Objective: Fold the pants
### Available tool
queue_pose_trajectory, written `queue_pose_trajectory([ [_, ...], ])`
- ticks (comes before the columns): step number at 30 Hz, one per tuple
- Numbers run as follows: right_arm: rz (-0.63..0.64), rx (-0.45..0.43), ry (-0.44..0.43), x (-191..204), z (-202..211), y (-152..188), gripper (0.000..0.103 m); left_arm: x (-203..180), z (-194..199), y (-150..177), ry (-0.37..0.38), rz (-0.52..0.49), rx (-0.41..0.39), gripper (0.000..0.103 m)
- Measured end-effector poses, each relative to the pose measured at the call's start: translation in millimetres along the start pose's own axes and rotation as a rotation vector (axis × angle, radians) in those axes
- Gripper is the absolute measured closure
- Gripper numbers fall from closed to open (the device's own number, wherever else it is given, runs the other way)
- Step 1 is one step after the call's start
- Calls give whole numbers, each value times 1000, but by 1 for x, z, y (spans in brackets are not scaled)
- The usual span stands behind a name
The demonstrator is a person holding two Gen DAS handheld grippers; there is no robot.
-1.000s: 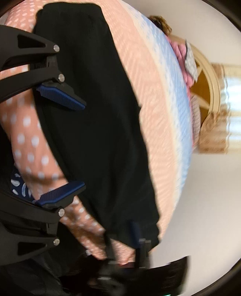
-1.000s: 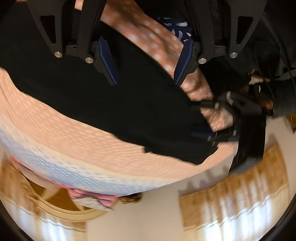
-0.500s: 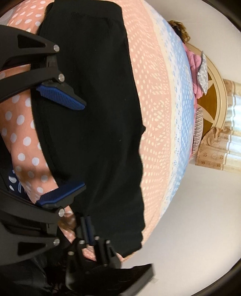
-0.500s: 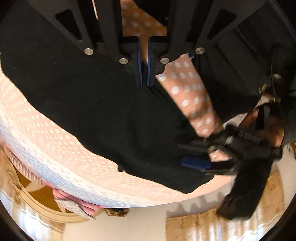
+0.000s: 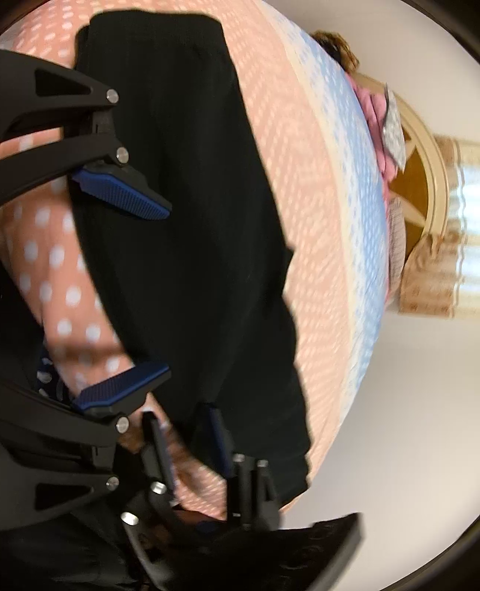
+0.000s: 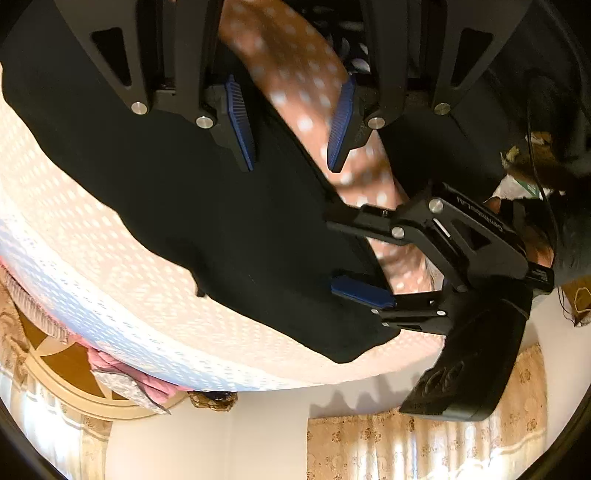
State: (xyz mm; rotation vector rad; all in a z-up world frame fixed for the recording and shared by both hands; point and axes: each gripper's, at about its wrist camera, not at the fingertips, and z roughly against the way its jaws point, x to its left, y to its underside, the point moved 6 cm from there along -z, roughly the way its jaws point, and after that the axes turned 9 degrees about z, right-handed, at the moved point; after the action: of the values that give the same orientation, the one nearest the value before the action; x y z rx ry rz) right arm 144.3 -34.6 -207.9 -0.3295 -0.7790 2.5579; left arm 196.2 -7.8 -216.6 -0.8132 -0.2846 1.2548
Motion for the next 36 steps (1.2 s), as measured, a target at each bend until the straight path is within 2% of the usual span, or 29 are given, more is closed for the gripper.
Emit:
queue_pose_trajectory([
  [3, -32, 106, -86, 1, -32, 6, 60, 18, 8, -9, -12, 79, -35, 21],
  [4, -30, 78, -94, 0, -29, 4, 60, 21, 8, -11, -9, 98, -40, 21],
  [6, -82, 65, -178, -5, -21, 3, 60, 21, 7, -14, -7, 106, -44, 21],
  [10, -257, -47, -233, -55, 5, -18, 60, 10, -5, -14, 13, 90, -39, 21],
  [12, -398, -92, -261, -86, 5, -29, 60, 2, -15, -10, 32, 88, -19, 21],
  [13, -492, -88, -250, -107, -2, -33, 60, -2, -20, -7, 41, 77, -1, 21],
  [16, -657, -54, -257, -136, -33, -40, 60, -14, -28, 2, 28, 29, 25, 18],
  [18, -744, -26, -301, -149, -60, -45, 61, -20, -29, 7, 2, -31, 30, 12],
  [20, -802, -14, -349, -153, -80, -48, 61, -20, -25, 10, 6, -40, 35, 10],
  [26, -881, 10, -410, -156, -111, -59, 63, -7, -19, 7, 79, 36, 22, 10],
  [28, -848, 34, -380, -154, -118, -63, 87, -7, -19, 8, 79, 27, 18, 8],
  [30, -844, 45, -348, -155, -119, -63, 97, -9, -19, 9, 77, 17, 14, 7],
  [33, -841, 13, -327, -161, -109, -64, 99, -10, -20, 9, 69, 0, 12, 6],
  [36, -826, -74, -293, -168, -89, -79, 100, -10, -20, 9, 68, -3, 13, 6],
])
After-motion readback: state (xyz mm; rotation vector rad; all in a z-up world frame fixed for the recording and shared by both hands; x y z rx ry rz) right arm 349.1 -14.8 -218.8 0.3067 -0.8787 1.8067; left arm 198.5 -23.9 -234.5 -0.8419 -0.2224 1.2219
